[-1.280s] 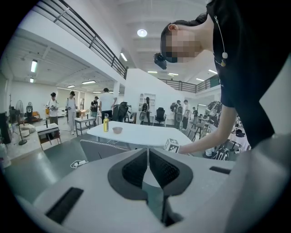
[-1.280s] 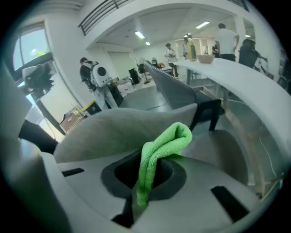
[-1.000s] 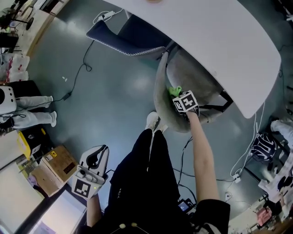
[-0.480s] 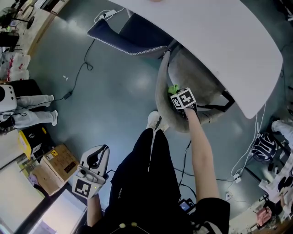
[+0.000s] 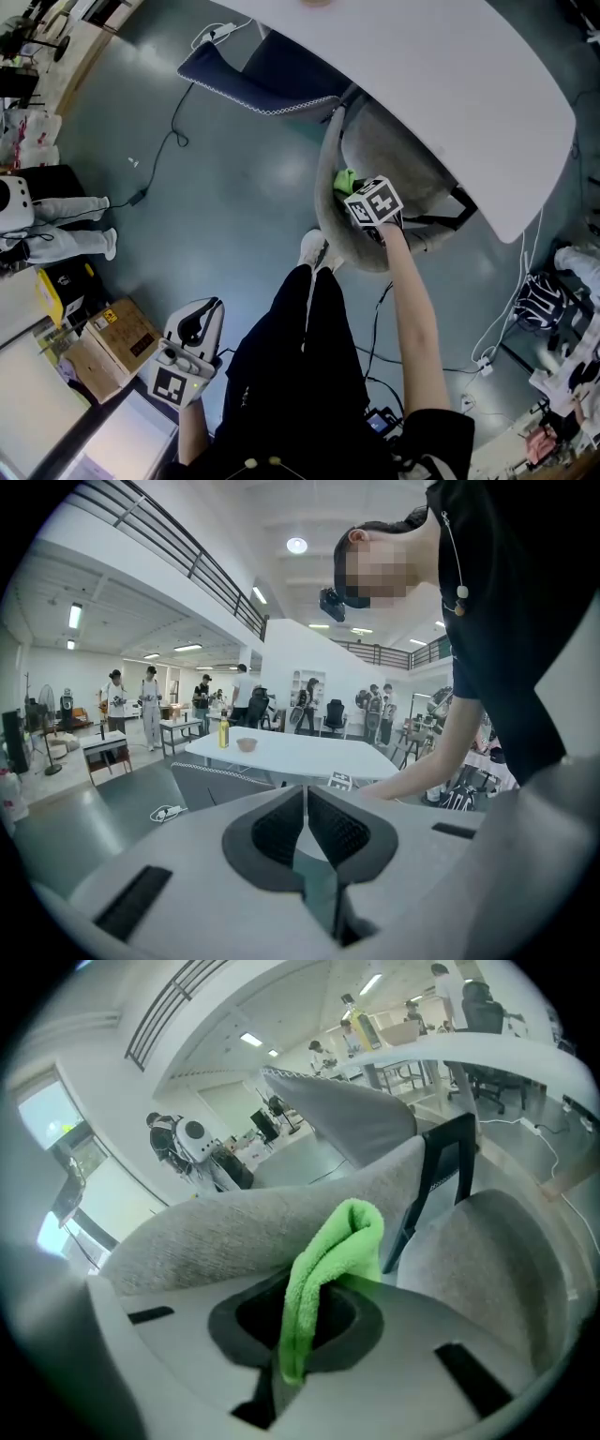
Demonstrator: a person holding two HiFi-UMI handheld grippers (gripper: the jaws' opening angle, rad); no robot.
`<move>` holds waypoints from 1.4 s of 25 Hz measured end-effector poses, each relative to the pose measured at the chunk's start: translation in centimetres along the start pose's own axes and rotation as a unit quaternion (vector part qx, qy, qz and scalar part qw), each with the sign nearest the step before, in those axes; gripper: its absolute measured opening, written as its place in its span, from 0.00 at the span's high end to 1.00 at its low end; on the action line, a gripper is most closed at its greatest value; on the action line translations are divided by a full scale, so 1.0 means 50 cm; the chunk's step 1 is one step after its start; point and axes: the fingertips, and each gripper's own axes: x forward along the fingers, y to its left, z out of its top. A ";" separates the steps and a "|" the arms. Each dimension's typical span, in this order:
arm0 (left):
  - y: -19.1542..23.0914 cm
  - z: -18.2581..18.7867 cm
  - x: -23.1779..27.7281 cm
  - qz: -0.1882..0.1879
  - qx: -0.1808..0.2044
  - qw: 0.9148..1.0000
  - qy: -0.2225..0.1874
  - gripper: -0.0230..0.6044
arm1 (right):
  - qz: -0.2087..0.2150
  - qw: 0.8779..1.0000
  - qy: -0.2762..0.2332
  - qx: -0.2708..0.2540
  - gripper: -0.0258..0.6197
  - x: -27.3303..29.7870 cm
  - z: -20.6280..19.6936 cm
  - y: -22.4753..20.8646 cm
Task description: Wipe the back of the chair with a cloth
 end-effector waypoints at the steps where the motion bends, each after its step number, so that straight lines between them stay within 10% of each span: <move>1: 0.000 0.000 0.000 0.000 0.000 1.000 0.000 0.94 | 0.003 1.000 -0.002 -0.005 0.93 -0.007 0.006 0.009; 26: 0.007 0.002 0.005 0.004 0.001 1.000 0.005 0.94 | 0.115 0.972 -0.007 -0.203 0.93 -0.149 0.039 0.328; 35: 0.012 -0.005 0.005 0.005 -0.002 1.000 0.007 0.94 | 0.082 0.976 -0.062 -0.193 0.93 -0.196 0.108 0.297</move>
